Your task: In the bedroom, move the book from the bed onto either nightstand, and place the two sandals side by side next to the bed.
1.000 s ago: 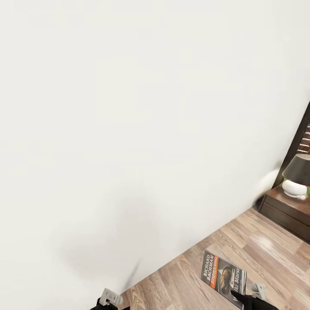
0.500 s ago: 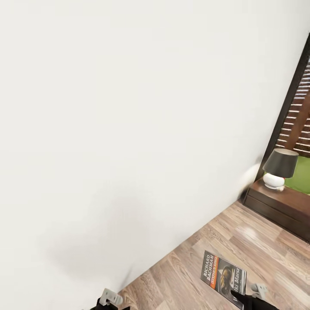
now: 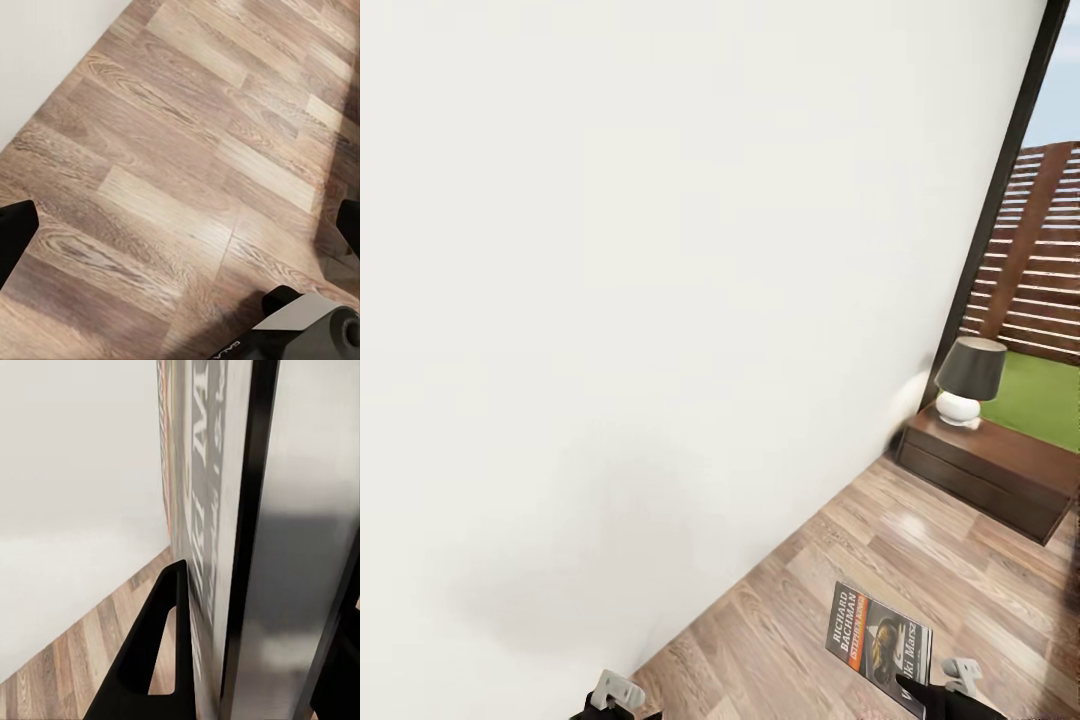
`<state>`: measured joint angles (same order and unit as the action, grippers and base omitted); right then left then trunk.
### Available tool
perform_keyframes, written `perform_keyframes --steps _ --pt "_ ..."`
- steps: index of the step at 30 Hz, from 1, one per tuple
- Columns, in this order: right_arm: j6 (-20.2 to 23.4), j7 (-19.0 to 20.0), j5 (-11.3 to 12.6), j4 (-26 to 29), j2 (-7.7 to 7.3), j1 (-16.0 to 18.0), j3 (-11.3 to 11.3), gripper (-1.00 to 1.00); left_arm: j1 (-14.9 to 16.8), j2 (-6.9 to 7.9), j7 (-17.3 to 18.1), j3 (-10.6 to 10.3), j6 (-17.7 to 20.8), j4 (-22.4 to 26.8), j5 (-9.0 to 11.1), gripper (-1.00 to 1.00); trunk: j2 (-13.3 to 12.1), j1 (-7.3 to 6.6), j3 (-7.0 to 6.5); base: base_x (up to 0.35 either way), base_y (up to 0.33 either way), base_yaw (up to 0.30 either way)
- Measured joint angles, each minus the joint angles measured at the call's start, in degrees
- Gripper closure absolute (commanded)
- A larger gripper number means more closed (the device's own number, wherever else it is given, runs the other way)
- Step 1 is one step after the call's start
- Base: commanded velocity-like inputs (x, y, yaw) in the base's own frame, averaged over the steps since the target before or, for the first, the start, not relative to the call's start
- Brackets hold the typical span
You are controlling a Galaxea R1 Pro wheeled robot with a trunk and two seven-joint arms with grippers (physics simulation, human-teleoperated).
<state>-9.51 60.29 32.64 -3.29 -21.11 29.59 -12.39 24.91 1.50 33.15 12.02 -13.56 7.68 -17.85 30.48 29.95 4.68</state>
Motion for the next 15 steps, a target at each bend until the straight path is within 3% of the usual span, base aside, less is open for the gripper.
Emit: perform_keyframes --steps 15 --pt "0.0 0.0 0.0 0.0 0.0 0.0 -0.1 1.0 0.0 -0.09 0.0 0.0 0.0 0.0 0.0 -1.0 0.0 -0.03 0.02 0.282 0.0 -0.005"
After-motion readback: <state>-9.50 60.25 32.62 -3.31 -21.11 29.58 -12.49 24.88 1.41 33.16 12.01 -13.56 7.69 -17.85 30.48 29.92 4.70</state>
